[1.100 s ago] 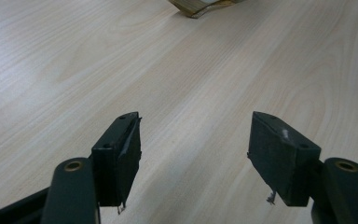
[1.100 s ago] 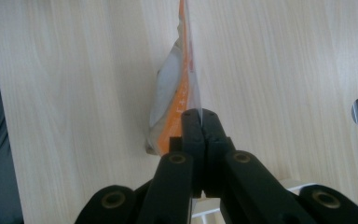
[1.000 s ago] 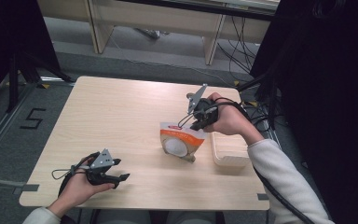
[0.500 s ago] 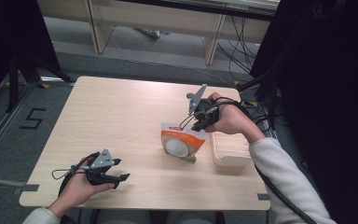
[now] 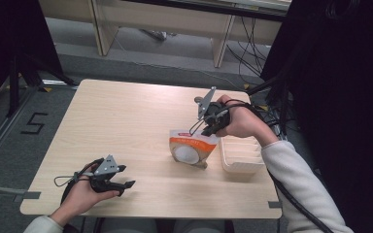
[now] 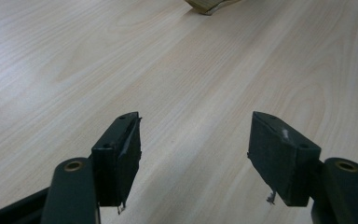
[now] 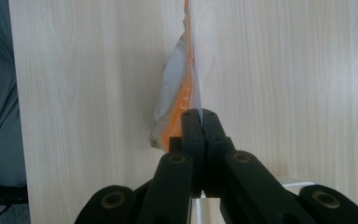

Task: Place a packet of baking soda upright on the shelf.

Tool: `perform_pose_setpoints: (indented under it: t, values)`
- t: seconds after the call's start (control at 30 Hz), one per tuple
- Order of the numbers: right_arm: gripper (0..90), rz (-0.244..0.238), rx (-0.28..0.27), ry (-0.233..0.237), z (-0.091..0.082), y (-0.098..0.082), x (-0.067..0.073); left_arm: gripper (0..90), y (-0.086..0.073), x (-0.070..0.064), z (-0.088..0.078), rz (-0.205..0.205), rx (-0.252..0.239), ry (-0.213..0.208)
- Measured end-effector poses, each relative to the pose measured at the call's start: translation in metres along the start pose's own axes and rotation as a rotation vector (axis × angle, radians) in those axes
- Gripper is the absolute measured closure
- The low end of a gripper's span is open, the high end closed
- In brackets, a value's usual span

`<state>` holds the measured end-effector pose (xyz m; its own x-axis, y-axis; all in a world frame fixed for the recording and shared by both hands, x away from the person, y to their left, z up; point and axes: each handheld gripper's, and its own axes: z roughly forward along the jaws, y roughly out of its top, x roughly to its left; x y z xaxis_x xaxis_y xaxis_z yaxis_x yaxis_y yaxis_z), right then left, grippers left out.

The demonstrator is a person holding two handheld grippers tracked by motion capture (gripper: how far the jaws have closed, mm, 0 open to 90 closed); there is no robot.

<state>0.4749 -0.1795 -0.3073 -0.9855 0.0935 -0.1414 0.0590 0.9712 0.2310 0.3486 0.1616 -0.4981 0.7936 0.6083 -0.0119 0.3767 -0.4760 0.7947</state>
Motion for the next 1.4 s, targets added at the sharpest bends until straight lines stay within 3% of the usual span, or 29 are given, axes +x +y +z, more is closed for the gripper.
perform_pose_setpoints:
  t: [0.1, 0.13, 0.2, 0.23, 0.27, 0.37, 0.4, 0.57, 0.63, 0.67, 0.7, 0.73, 0.83, 0.87, 0.9, 0.93, 1.0, 1.03, 1.1, 1.17, 1.3, 1.33, 1.4]
  values:
    - [90.0, -0.046, -0.016, -0.001, -0.001, 0.000, -0.004, 33.6, 0.000, 0.000, 0.000, -0.005, 0.000, 0.000]
    - [90.0, -0.014, -0.001, 0.000, -0.002, 0.000, -0.002, 33.6, 0.000, 0.000, 0.000, -0.005, -0.001, 0.000]
    - [90.0, 0.004, 0.005, -0.002, -0.005, 0.000, -0.002, 33.6, 0.000, 0.000, 0.000, -0.007, 0.000, 0.000]
    - [90.0, -0.006, 0.006, 0.001, -0.006, 0.000, -0.002, 33.6, 0.000, 0.000, 0.000, -0.006, 0.000, 0.000]
    - [90.0, -0.053, -0.016, 0.000, -0.005, 0.000, -0.005, 33.6, 0.000, 0.000, 0.000, -0.006, 0.000, 0.000]
    - [90.0, -0.074, -0.012, -0.002, -0.008, 0.000, -0.007, 33.6, 0.000, 0.000, 0.000, -0.009, 0.006, 0.004]
    - [90.0, -0.051, 0.000, -0.002, -0.009, 0.000, -0.006, 33.6, 0.000, 0.000, 0.000, -0.006, 0.005, 0.000]
    - [90.0, -0.042, -0.002, -0.004, -0.016, -0.004, -0.010, 33.6, 0.000, 0.000, 0.000, -0.008, 0.000, 0.000]
    - [90.0, -0.043, -0.003, -0.003, -0.019, -0.005, -0.011, 33.6, 0.000, 0.000, 0.000, -0.004, 0.002, 0.002]
    - [90.0, -0.071, -0.009, 0.007, -0.019, -0.005, -0.013, 33.6, 0.000, 0.000, 0.000, -0.006, 0.002, 0.002]
    - [90.0, -0.070, -0.007, 0.003, -0.020, -0.005, -0.013, 33.6, 0.000, 0.001, 0.000, 0.000, 0.007, -0.002]
    - [90.0, -0.044, 0.002, -0.001, -0.022, -0.006, -0.011, 33.6, 0.000, 0.000, 0.000, -0.019, 0.005, 0.003]
    - [90.0, -0.047, 0.001, -0.004, -0.025, -0.007, -0.013, 33.6, 0.000, 0.000, 0.000, -0.011, 0.006, -0.002]
    - [90.0, -0.079, -0.010, 0.003, -0.026, -0.007, -0.015, 33.6, 0.000, 0.001, 0.000, 0.006, 0.005, -0.002]
    - [90.0, -0.029, 0.009, -0.006, -0.029, -0.008, -0.012, 33.6, 0.000, 0.001, 0.000, 0.003, 0.004, 0.000]
    - [90.0, -0.045, -0.003, -0.004, -0.029, -0.009, -0.013, 33.6, 0.000, 0.000, 0.000, -0.015, 0.007, 0.001]
    - [90.0, -0.035, -0.005, -0.008, -0.032, -0.010, -0.014, 33.6, 0.000, 0.000, 0.000, -0.015, 0.006, 0.001]
    - [90.0, -0.065, -0.013, -0.006, -0.033, -0.010, -0.016, 33.6, -0.001, 0.000, 0.000, -0.016, -0.001, 0.005]
    - [90.0, -0.066, -0.018, -0.011, -0.035, -0.011, -0.017, 33.6, 0.000, 0.000, 0.000, -0.015, 0.006, 0.001]
    - [90.0, -0.023, -0.023, -0.011, -0.039, -0.012, -0.015, 33.6, 0.000, 0.000, 0.000, -0.015, 0.007, 0.001]
    - [90.0, -0.008, -0.020, -0.017, -0.045, -0.015, -0.016, 33.6, 0.000, 0.000, 0.000, -0.015, 0.007, 0.000]
    - [90.0, -0.026, -0.014, -0.029, -0.047, -0.016, -0.018, 33.6, 0.000, 0.000, 0.000, -0.015, 0.006, 0.000]
    - [90.0, -0.006, -0.018, -0.026, -0.049, -0.018, -0.018, 33.6, -0.001, 0.000, 0.000, -0.017, -0.001, 0.004]
